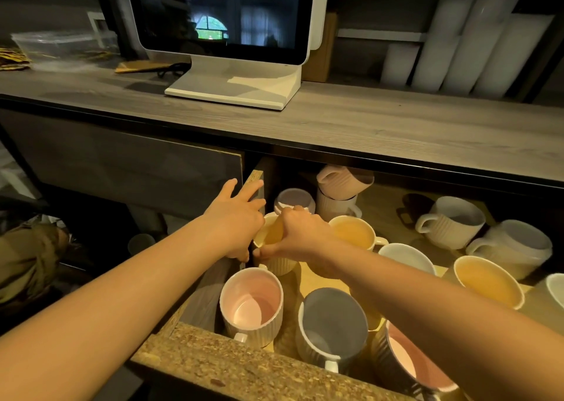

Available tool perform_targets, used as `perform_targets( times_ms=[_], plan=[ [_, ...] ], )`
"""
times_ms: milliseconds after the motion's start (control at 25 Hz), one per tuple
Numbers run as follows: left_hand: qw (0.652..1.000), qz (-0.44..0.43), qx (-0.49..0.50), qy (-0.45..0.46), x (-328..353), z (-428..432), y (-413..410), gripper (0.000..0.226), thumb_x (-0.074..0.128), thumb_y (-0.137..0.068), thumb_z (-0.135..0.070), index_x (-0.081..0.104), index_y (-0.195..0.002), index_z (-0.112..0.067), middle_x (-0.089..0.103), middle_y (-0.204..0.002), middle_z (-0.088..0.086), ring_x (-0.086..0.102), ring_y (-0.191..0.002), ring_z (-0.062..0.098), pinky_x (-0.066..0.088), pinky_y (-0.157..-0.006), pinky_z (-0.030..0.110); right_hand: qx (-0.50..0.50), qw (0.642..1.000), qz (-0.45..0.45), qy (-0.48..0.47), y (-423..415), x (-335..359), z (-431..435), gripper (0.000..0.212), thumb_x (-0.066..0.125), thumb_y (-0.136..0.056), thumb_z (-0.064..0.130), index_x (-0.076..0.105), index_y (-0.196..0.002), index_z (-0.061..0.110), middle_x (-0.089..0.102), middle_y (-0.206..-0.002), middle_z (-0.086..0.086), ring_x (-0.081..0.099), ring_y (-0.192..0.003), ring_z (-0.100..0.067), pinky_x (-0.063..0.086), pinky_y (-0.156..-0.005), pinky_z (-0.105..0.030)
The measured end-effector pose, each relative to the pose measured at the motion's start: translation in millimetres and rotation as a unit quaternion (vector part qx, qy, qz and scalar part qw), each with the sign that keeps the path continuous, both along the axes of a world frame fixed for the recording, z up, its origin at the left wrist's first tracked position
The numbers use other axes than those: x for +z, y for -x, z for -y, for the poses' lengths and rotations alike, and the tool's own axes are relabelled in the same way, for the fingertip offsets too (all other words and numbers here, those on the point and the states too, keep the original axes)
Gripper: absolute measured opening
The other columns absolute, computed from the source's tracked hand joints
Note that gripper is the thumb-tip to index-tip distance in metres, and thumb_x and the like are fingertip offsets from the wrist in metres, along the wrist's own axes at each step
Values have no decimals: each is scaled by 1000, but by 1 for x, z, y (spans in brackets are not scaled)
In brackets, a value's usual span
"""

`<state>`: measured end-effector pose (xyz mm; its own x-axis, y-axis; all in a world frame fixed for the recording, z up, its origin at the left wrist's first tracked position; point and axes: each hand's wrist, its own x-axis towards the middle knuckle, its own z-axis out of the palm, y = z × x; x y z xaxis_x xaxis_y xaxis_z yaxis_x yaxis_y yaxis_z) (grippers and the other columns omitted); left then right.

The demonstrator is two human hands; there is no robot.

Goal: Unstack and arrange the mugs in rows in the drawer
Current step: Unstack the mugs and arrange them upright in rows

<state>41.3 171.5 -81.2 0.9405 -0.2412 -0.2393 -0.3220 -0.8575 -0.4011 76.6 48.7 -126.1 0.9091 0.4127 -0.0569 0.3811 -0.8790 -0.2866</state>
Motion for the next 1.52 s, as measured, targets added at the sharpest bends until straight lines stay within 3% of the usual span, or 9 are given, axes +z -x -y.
perform_targets(
  times_ms=[120, 240, 360, 640, 880, 1040, 1280, 1400, 1520],
  plan=[
    [1000, -1, -9, 15, 1, 0, 2, 58, 62, -84, -43, 44, -136, -23, 19, -157, 4, -11, -146, 28, -6, -114, 54, 39, 999, -33, 8, -2, 23, 15, 69, 67, -79, 47, 44, -136, 16, 57, -129, -6, 57, -112, -23, 52, -87, -34],
    [996, -9, -21, 81, 5, 6, 3, 60, 55, -88, -46, 36, -142, -27, 20, -157, 1, 1, -147, 24, -5, -116, 50, 56, 998, 10, 25, -4, 47, 44, 48, 64, -85, 35, 53, -128, 16, 63, -118, -5, 61, -101, -21, 55, -83, -34],
    [989, -33, -42, 139, 14, 23, 2, 65, 52, -89, -48, 27, -146, -28, 24, -156, -1, 17, -144, 20, 9, -118, 44, 46, 997, 18, 53, -8, 58, 81, 38, 62, -87, 28, 58, -123, 16, 65, -114, -7, 63, -98, -24, 57, -82, -36],
    [976, -76, -36, 199, 9, 84, -19, 66, 60, -86, -43, 33, -141, -18, 46, -141, 5, 46, -125, 24, 42, -101, 37, 25, 995, -59, 81, -13, 49, 131, 70, 73, -79, 29, 39, -140, 20, 51, -135, -6, 55, -115, -23, 52, -92, -32],
    [967, -118, 43, 223, -18, 100, -33, 69, 66, -84, -37, 32, -140, -16, 54, -130, 7, 57, -112, 24, 51, -89, 31, 50, 988, -108, 101, -19, 32, 119, 92, 75, -78, 22, 16, -148, 30, 28, -153, -1, 36, -136, -27, 43, -101, -35],
    [965, -84, 31, 248, -25, 88, -31, 68, 66, -82, -42, 35, -138, -20, 55, -129, 4, 56, -111, 22, 51, -91, 35, 55, 989, -74, 117, -23, 27, 112, 83, 76, -76, 27, 29, -144, 28, 42, -141, -4, 49, -123, -25, 50, -91, -31],
    [960, -60, 41, 272, -25, 80, -38, 75, 70, -79, -38, 31, -141, -22, 45, -141, 4, 42, -128, 26, 40, -104, 41, -25, 994, -9, 108, -32, 21, 99, 76, 72, -68, 56, 46, -131, 20, 59, -117, -4, 59, -101, -22, 54, -78, -30],
    [961, -54, 34, 269, -22, 74, -40, 78, 69, -80, -38, 26, -144, -21, 38, -146, 5, 35, -134, 26, 34, -108, 41, -49, 996, 16, 75, -33, 21, 90, 64, 65, -70, 63, 58, -111, 15, 59, -90, -1, 58, -81, -16, 51, -66, -26],
    [954, -70, 33, 290, -18, 69, -44, 80, 69, -80, -36, 25, -145, -21, 37, -148, 4, 33, -135, 25, 35, -107, 40, -60, 996, 13, 70, -31, 22, 83, 63, 60, -72, 67, 62, -104, 12, 57, -81, 0, 57, -74, -14, 48, -61, -25]
  ],
)
